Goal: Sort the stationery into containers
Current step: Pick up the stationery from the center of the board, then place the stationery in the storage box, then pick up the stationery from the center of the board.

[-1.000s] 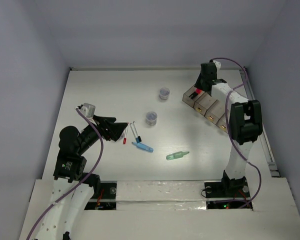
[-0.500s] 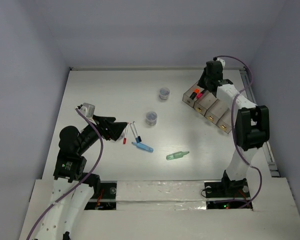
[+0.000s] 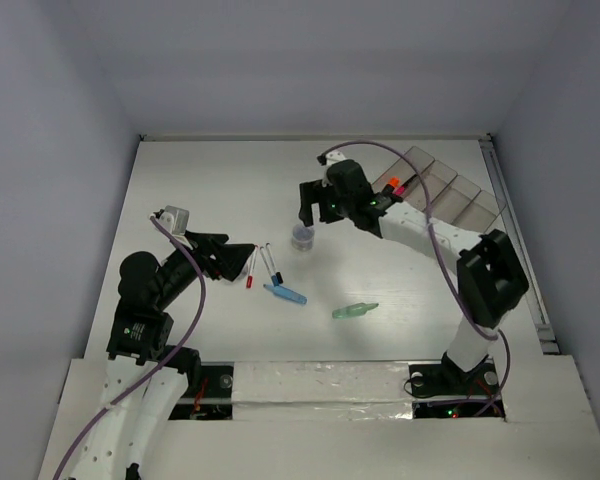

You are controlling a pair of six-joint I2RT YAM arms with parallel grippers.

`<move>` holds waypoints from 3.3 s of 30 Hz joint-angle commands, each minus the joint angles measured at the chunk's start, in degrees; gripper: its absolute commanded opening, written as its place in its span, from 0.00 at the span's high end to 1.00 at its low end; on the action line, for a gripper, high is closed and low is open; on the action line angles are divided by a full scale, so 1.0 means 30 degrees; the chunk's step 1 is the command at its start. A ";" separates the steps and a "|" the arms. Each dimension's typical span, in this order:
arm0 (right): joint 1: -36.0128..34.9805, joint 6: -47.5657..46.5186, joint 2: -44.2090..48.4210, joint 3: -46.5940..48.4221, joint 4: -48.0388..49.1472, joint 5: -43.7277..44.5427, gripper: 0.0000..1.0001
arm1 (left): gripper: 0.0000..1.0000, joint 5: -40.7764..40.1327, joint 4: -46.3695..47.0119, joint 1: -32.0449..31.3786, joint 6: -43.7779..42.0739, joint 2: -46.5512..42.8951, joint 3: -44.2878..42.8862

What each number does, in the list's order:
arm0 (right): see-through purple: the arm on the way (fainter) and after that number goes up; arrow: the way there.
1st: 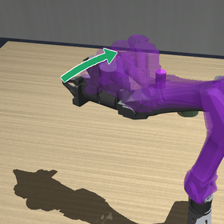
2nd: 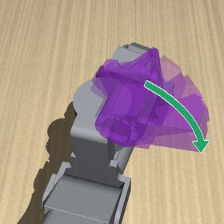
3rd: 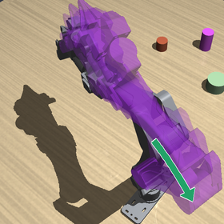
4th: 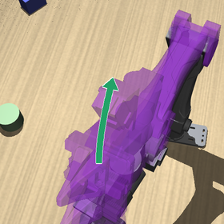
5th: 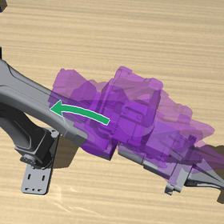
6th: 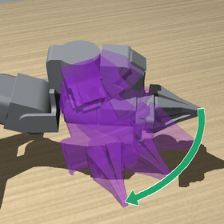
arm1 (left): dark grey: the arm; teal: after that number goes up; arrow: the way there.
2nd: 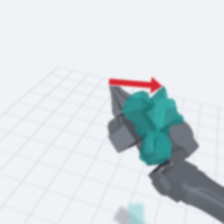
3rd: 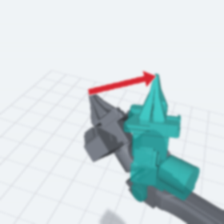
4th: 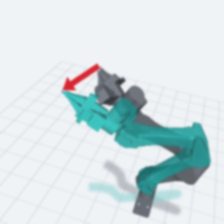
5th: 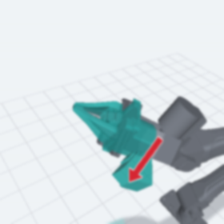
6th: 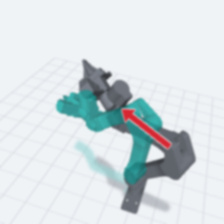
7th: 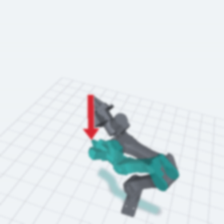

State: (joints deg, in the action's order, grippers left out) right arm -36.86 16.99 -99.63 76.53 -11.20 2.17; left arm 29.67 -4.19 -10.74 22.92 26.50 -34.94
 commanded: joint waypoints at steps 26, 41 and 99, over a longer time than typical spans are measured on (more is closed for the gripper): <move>-0.2390 -0.0128 -0.4761 0.3905 -0.2188 0.4809 0.67 | 0.01 -0.0750 0.0106 0.0182 -0.0051 -0.0104 -0.0073; 0.8502 0.1043 0.0576 0.2437 -0.0836 0.5166 0.70 | 0.01 -0.0632 0.0194 0.0007 -0.0022 -0.0308 -0.0044; 0.3911 -0.3291 -0.8259 1.1829 -0.4633 0.1588 0.00 | 0.01 -0.0545 0.0194 -0.0521 -0.0110 -0.0572 -0.0072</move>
State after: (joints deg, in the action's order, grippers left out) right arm -25.63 9.76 -119.72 104.36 -18.46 5.61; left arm 27.59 -5.61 -12.05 22.98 25.26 -34.94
